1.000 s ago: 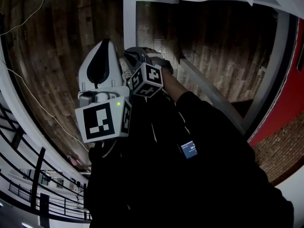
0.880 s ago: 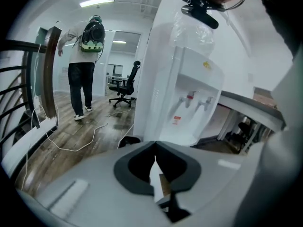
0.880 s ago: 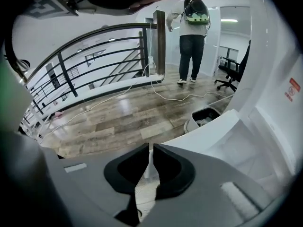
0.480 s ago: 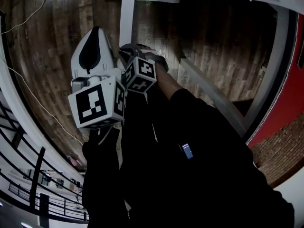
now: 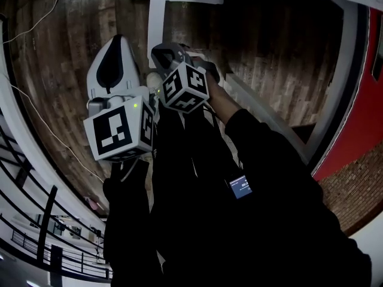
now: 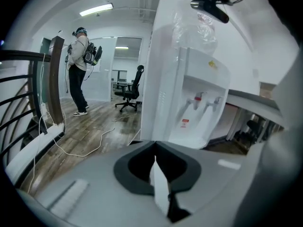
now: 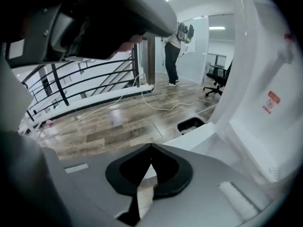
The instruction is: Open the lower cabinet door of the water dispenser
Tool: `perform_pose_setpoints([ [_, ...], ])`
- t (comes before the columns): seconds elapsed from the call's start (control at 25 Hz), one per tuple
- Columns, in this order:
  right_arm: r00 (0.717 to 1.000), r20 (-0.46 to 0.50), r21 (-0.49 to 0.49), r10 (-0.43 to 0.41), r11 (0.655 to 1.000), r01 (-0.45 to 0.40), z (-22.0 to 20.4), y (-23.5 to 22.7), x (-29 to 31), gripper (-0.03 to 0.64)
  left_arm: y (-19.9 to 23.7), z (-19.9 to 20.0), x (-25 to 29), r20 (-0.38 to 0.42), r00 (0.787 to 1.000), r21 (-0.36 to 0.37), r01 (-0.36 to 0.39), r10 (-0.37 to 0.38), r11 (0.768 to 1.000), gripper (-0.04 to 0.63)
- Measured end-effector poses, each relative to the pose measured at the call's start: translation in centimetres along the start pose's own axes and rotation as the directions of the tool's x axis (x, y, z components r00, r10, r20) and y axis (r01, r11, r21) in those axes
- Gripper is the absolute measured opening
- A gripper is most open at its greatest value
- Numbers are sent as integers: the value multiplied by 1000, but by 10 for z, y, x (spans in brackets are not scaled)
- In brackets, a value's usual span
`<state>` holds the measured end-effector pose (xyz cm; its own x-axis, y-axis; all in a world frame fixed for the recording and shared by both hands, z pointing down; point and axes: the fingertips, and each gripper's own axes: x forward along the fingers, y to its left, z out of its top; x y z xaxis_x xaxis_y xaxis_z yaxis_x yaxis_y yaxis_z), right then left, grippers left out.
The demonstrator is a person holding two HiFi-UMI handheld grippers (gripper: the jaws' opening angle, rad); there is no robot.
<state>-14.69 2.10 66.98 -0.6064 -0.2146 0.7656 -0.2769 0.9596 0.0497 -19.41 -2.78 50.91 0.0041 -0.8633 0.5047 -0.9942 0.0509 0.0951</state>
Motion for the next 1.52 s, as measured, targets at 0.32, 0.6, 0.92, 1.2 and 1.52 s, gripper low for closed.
perform_pose_setpoints([
  [0.32,974,62,47,-220,975,217,-14,-79,-78,0,-19,34,-5,41,999,24,-1,0,1000,8],
  [0.6,909,219,288,-354,914,287,18,-126,-182,0,-49,76,-32,66,997,83,26,-32,996,8],
  [0.92,779,379,409,-500,845,343,63,-160,-308,-2,-68,140,-78,137,990,90,27,-39,996,8],
  [1.2,702,325,382,-633,767,515,65,-182,-408,-2,-86,207,-119,172,981,132,70,-92,989,8],
  [1.52,585,312,442,-749,659,608,77,-183,-504,-2,-85,265,-161,264,952,145,116,-152,983,8],
])
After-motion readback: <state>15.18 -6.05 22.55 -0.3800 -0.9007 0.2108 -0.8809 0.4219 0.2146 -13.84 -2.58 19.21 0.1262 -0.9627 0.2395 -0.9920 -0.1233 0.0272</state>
